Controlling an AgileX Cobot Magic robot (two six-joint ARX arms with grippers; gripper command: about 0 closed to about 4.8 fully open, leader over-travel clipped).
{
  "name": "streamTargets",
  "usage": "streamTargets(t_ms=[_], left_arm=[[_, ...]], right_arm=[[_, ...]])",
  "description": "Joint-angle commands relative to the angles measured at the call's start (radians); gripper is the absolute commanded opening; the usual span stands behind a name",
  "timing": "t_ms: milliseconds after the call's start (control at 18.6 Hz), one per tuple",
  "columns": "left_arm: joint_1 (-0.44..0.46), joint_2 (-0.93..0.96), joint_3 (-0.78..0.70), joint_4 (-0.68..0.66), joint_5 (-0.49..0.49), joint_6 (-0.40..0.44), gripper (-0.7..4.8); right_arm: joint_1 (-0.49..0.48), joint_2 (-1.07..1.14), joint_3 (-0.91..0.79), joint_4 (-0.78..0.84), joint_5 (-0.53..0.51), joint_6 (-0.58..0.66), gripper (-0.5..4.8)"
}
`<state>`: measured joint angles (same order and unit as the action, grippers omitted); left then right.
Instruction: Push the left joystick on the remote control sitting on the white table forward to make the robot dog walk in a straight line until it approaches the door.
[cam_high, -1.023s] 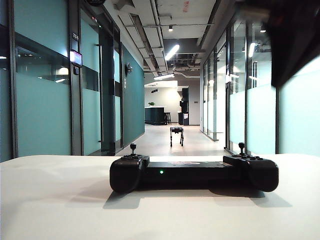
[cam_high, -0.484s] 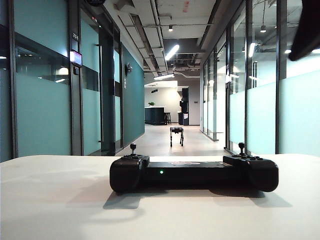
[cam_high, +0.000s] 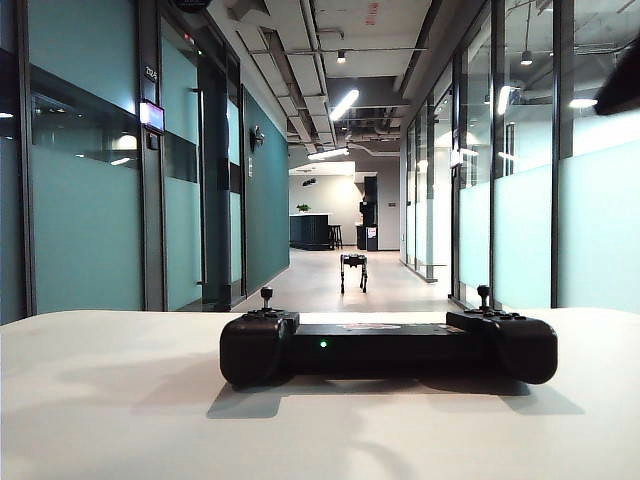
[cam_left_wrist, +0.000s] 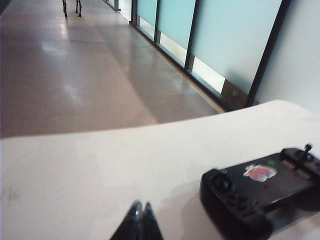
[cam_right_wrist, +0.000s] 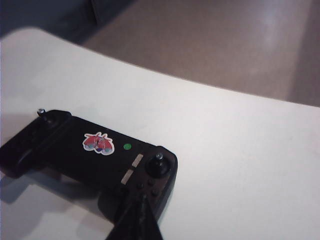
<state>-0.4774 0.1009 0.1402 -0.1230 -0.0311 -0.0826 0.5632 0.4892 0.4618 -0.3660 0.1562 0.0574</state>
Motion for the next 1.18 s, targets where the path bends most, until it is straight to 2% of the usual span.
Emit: streamTargets(t_ms=[54,215,484,807,1184], left_arm=[[0.000,0.001,-0.046,0.079,-0.016,0.002,-0.05],[0.000,0.001,-0.078,0.106,-0.018,0.003,-0.05],[0.000,0.001,-0.120,0.122,-0.063,0.008,-0.05],[0.000,0.001,-0.124,0.107,-0.058,-0.003,-0.05],[0.000,0.001,-0.124,0.102,-0.058,-0.003,-0.05]], right_arm=[[0.000,-0.056,-0.045,0.020,-0.042,-0.017,-0.05],[0.000,-0.149,-0.136,0.112,-0.092,-0.034,-0.05],[0.000,-0.327,-0.275,0.167,-0.096,-0.034,-0.05],[0.000,-0.468,-0.355,0.183,-0.019,-0.033,-0.05],[0.000,-0.491,-0.362,0.177,-0.019,-0.032,-0.04]])
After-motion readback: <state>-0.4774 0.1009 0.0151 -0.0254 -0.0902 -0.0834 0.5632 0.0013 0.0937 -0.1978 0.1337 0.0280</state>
